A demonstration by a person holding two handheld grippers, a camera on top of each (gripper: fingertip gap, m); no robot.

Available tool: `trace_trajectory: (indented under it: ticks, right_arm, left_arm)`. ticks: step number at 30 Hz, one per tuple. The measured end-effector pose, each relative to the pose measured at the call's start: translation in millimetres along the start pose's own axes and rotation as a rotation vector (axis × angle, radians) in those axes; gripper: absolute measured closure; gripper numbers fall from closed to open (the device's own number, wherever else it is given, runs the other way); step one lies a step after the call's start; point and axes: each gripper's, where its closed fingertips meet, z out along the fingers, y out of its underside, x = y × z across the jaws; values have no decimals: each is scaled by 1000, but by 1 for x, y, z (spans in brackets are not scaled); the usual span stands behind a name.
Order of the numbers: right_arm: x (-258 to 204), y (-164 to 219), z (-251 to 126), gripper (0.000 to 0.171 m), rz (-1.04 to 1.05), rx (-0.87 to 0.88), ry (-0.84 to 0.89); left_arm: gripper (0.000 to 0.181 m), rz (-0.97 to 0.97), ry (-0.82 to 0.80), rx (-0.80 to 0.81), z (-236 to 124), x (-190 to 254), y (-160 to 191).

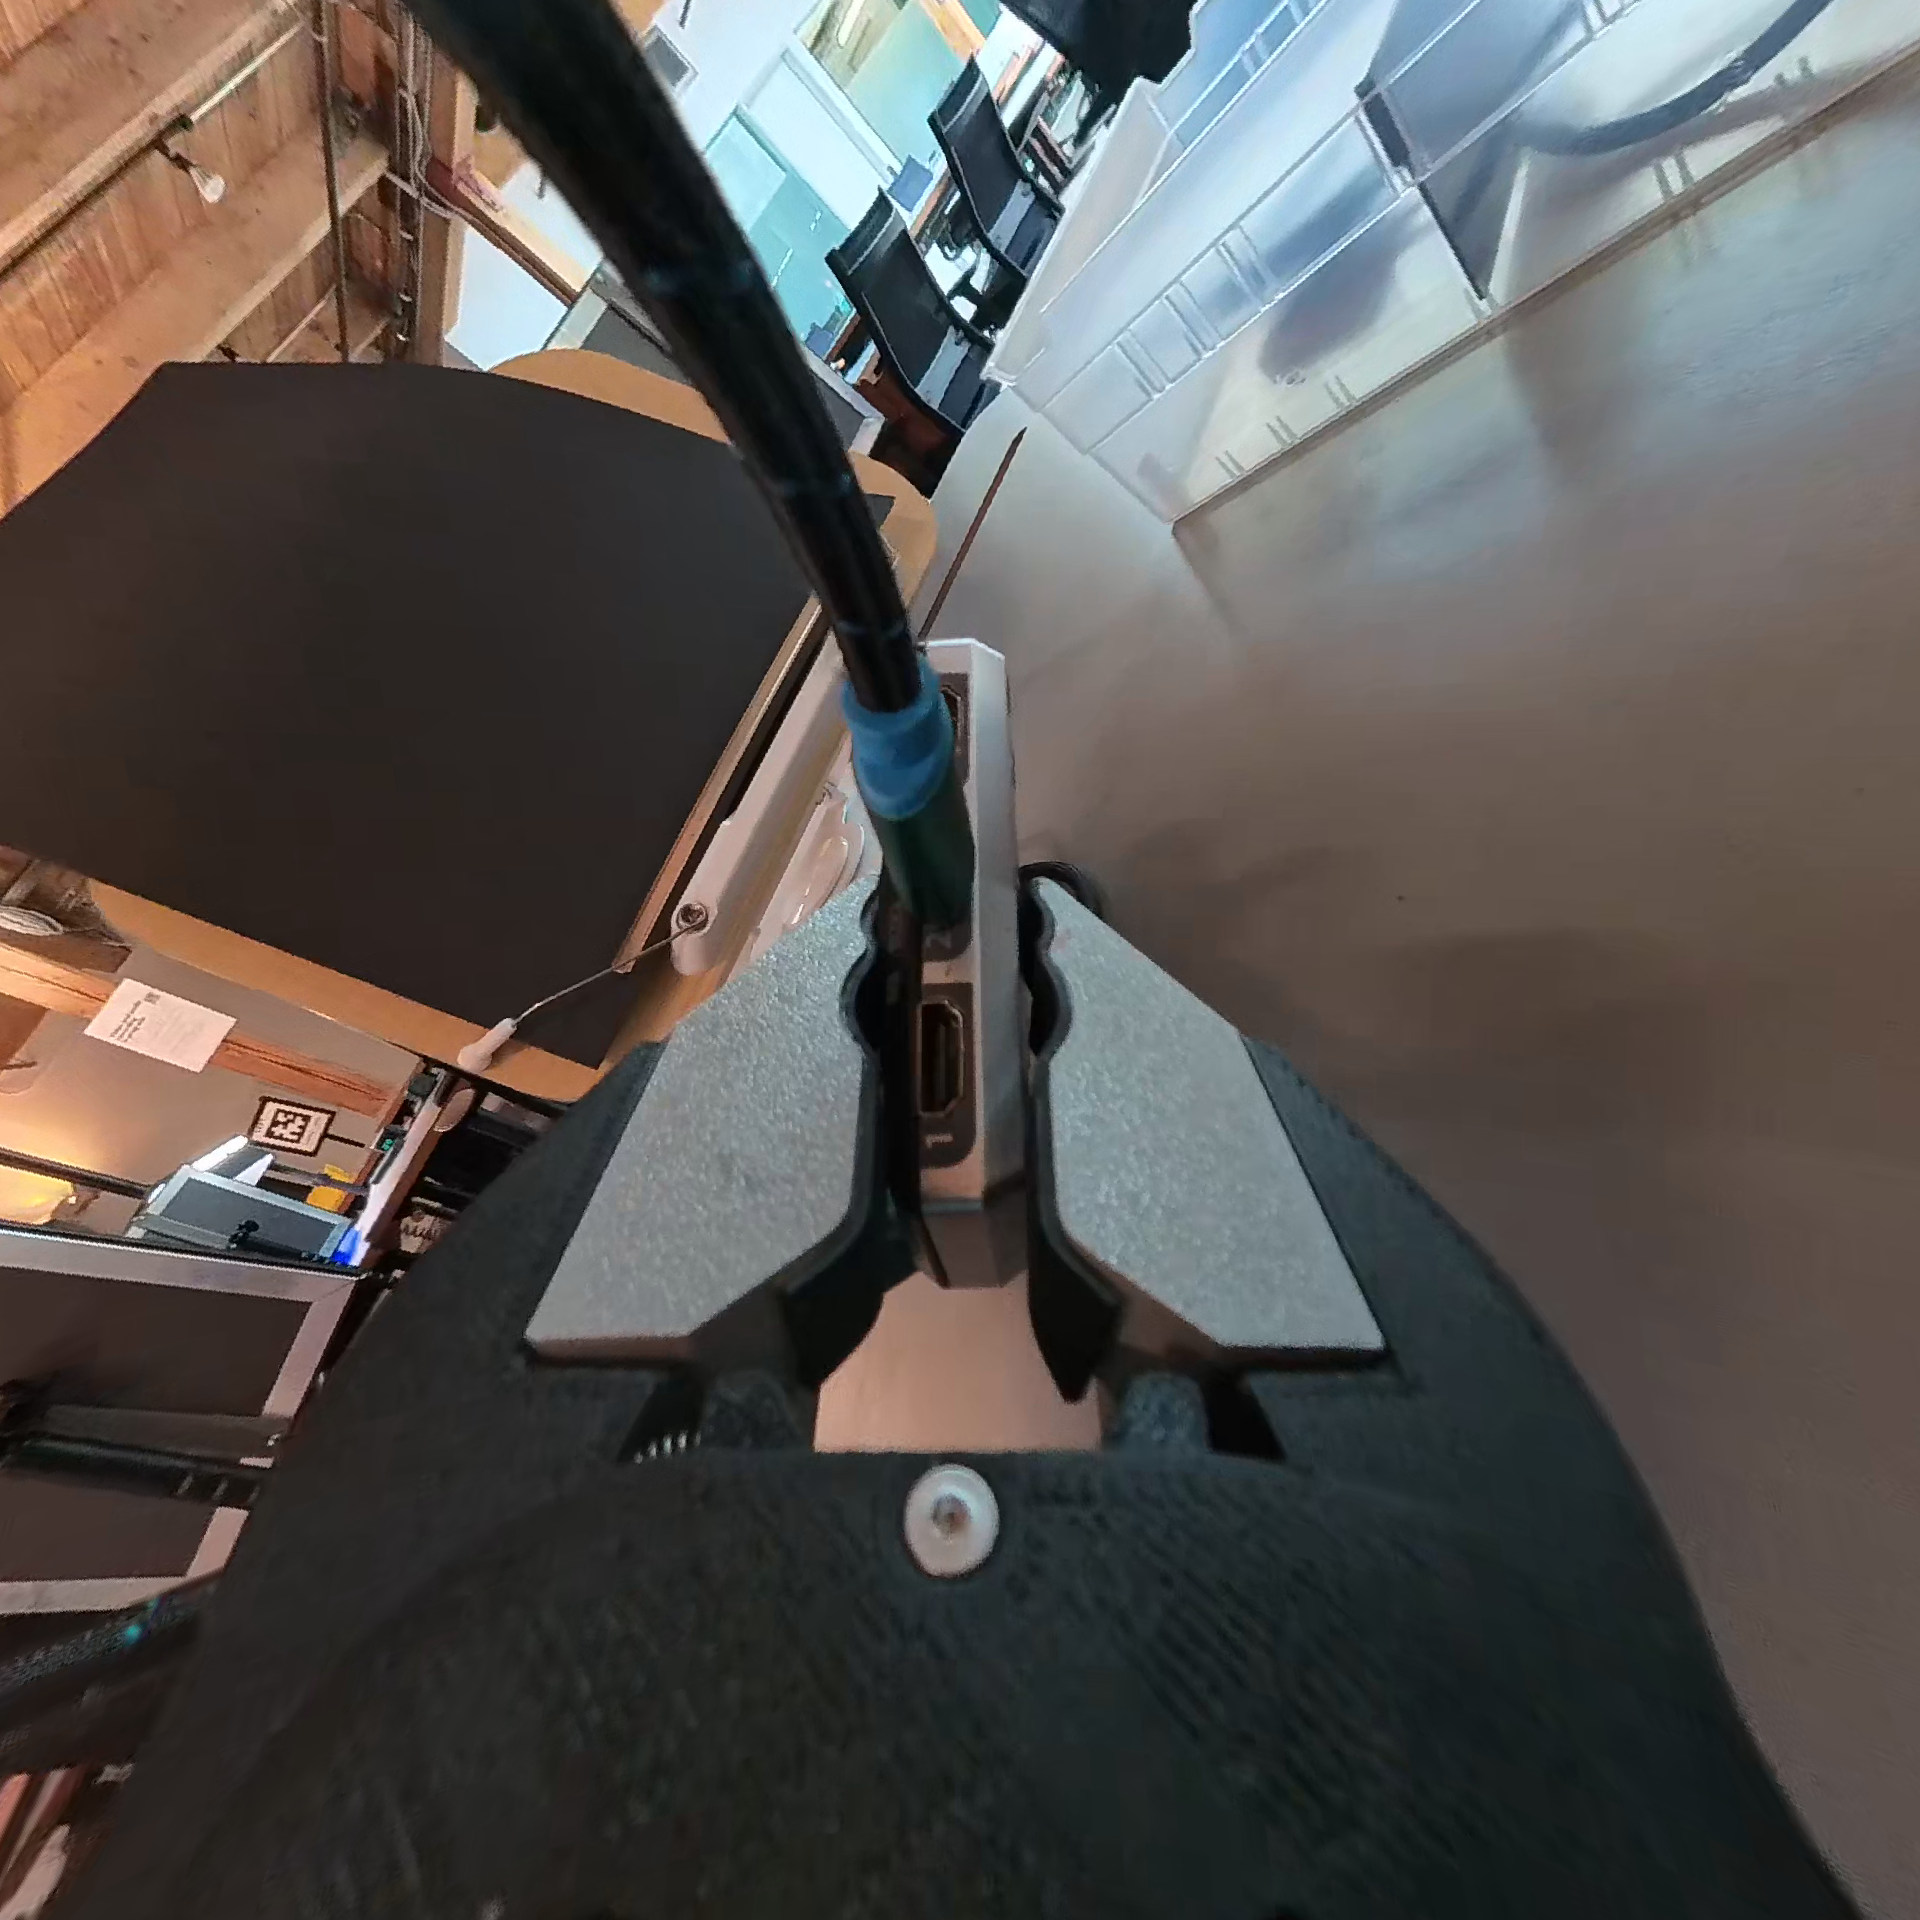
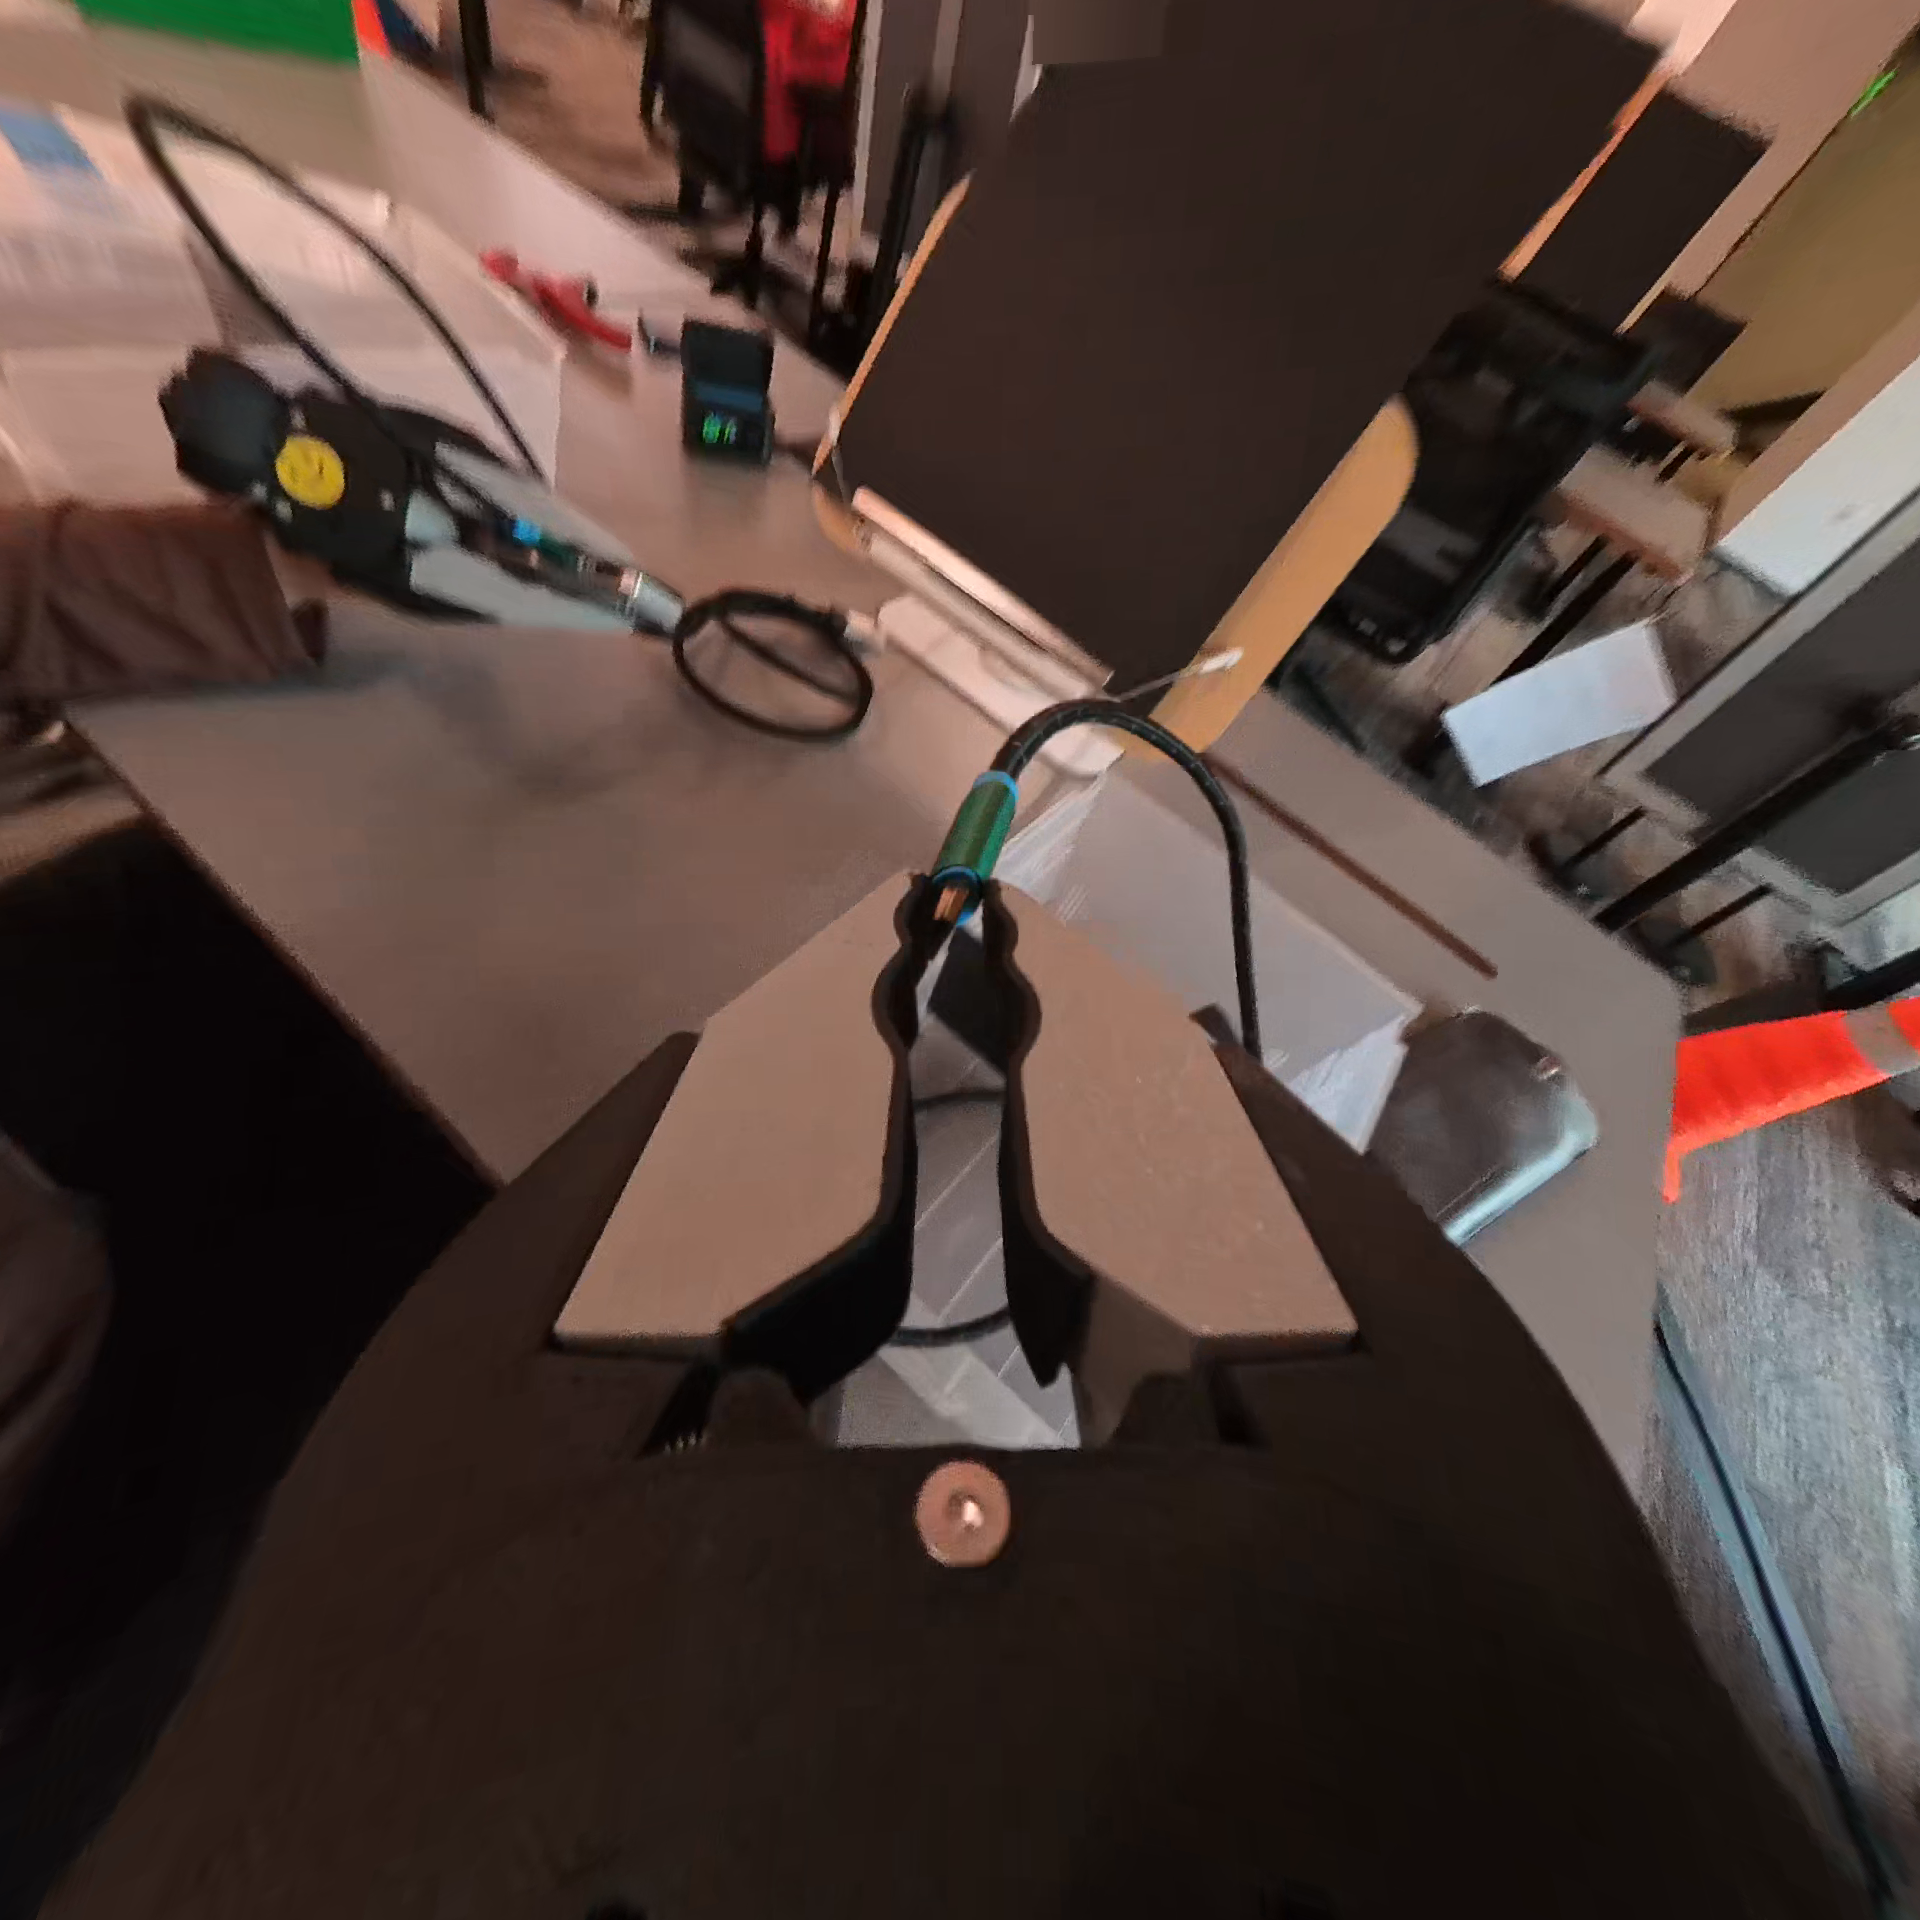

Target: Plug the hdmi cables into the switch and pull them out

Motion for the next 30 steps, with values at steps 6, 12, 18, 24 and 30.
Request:
trace_trajectory:
  ticks: [6, 12, 18, 24, 30]
  right_arm:
    - [-8, 73, 44, 164, 55, -323, -108]
    - [-27, 154, 76, 164, 107, -696, -260]
    - [-53, 177, 85, 165, 188, -855, -419]
    - [-7, 114, 76, 153, 140, -578, -227]
    - [70, 105, 91, 123, 251, -475, 64]
  left_arm:
    - [158, -2, 6, -3, -1, 0, 2]
    - [158, 0, 17, 5, -1, 2, -2]
    - [159, 8, 19, 2, 0, 3, -1]
    - [158, 5, 22, 4, 0, 3, -3]
    - [158, 12, 24, 4, 0, 5, -3]
